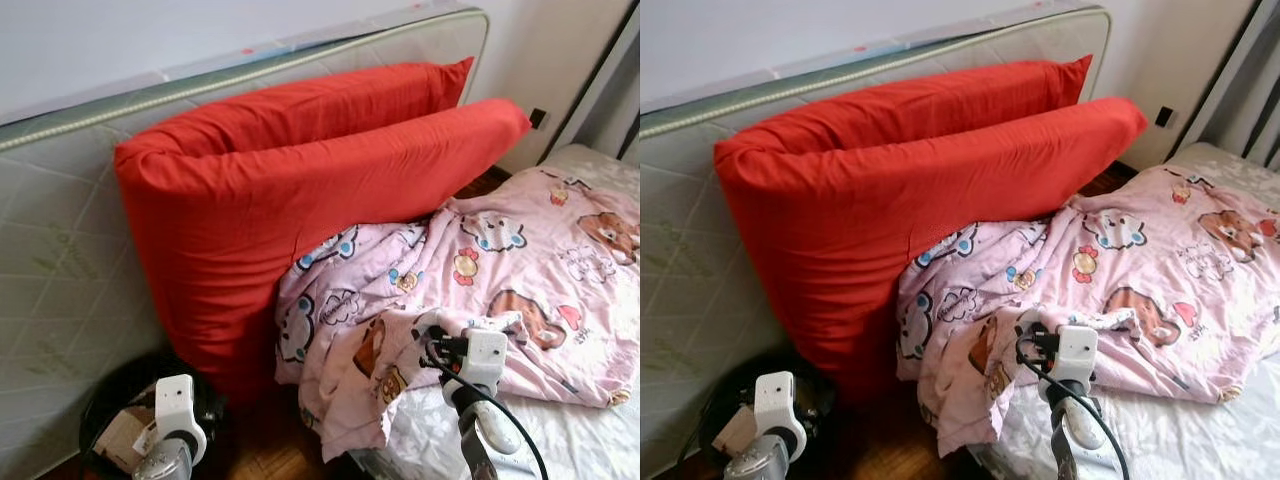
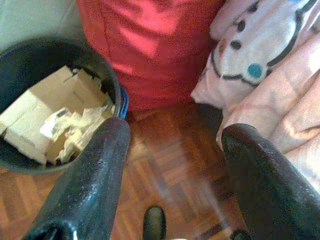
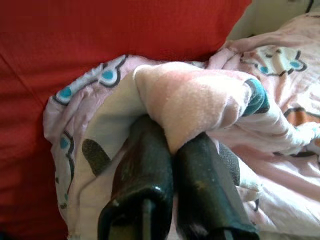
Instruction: Clean up the room
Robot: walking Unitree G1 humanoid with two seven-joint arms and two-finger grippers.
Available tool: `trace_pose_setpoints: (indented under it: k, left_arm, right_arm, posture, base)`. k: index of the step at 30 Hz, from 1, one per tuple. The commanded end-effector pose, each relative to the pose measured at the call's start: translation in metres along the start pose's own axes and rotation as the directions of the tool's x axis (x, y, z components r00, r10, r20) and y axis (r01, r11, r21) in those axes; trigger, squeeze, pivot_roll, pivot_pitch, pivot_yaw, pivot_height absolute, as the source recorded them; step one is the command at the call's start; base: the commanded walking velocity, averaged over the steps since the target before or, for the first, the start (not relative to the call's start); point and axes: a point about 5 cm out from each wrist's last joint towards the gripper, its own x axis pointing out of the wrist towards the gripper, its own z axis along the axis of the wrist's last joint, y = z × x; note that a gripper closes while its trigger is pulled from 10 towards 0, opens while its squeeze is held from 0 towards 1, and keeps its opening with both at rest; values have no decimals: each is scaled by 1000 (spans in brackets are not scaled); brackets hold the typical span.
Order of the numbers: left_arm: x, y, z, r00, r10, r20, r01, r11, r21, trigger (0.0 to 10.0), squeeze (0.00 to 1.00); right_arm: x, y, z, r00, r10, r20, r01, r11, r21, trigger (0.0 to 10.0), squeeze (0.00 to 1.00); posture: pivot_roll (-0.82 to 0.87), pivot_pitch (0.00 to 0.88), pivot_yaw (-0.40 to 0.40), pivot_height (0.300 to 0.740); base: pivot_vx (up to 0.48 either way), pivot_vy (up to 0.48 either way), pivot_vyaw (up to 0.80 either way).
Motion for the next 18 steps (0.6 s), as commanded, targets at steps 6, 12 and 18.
trace_pose_setpoints:
  k: [6, 12, 18]
  left_arm:
    - [-6, 6, -32, 986, 23, -168, -3, 993, 119, 10000, 0]
    - [-8, 8, -39, 979, 53, -195, -28, 991, 129, 10000, 0]
    - [-13, 5, -54, 971, 60, -232, -12, 979, 202, 10000, 0]
  right_arm:
    - [6, 6, 7, 1000, -5, 17, 5, 1000, 17, 10000, 0]
    - [7, 10, 8, 1000, 1, 23, -2, 1000, 12, 10000, 0]
    - [8, 13, 7, 1000, -6, 21, 6, 1000, 3, 10000, 0]
  posture:
    - [-9, 34, -36, 740]
    - [-14, 50, -39, 740]
    - [-17, 60, -40, 740]
  base:
    - [0, 0, 0]
    - [0, 0, 0]
    - [0, 0, 0]
